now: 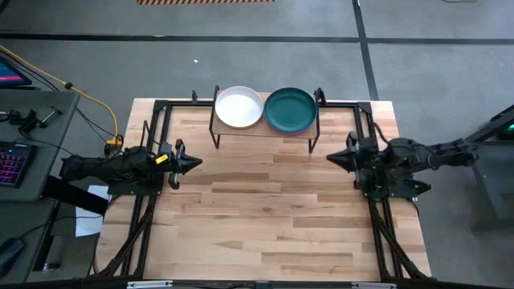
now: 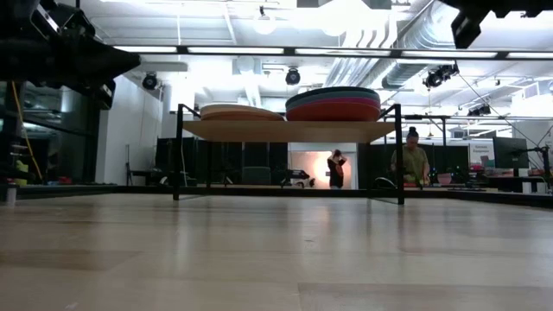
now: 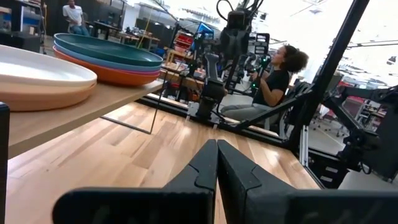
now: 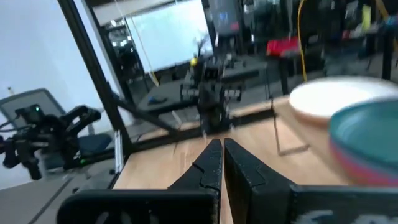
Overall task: Place and stack plates onto a shelf
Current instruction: Return to Home Position
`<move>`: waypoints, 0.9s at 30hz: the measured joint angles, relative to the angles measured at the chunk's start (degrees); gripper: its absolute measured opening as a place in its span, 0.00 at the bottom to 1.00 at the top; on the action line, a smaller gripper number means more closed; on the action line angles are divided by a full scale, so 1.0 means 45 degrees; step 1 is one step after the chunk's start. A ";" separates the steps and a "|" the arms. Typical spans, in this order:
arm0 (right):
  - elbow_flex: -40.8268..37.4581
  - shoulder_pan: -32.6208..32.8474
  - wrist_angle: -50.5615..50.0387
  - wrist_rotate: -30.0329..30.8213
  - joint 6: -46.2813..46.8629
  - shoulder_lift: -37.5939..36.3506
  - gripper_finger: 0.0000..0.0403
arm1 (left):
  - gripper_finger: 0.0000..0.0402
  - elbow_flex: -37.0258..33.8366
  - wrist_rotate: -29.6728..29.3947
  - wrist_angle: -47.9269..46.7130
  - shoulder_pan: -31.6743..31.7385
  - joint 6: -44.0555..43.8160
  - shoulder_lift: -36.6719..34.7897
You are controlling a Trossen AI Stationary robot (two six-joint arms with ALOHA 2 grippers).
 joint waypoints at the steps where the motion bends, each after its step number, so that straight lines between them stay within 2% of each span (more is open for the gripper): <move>1: 0.0000 -0.0140 0.0036 -0.0120 -0.0281 -0.0224 0.00 | 0.00 0.0000 0.0000 -0.0002 0.0000 0.0000 0.0000; 6: 0.0000 -0.1018 -0.0202 -0.0863 -0.1173 -0.1051 0.00 | 0.00 0.0000 0.0000 -0.0002 0.0000 0.0000 0.0000; 14: 0.0000 -0.1657 -0.0685 -0.2386 -0.1435 -0.1120 0.00 | 0.00 0.0000 0.0000 -0.0002 0.0000 0.0003 0.0000; 27: -0.0354 -0.1668 -0.0713 -0.2418 -0.1507 -0.1129 0.00 | 0.00 0.0000 0.0000 -0.0003 0.0000 0.0005 0.0000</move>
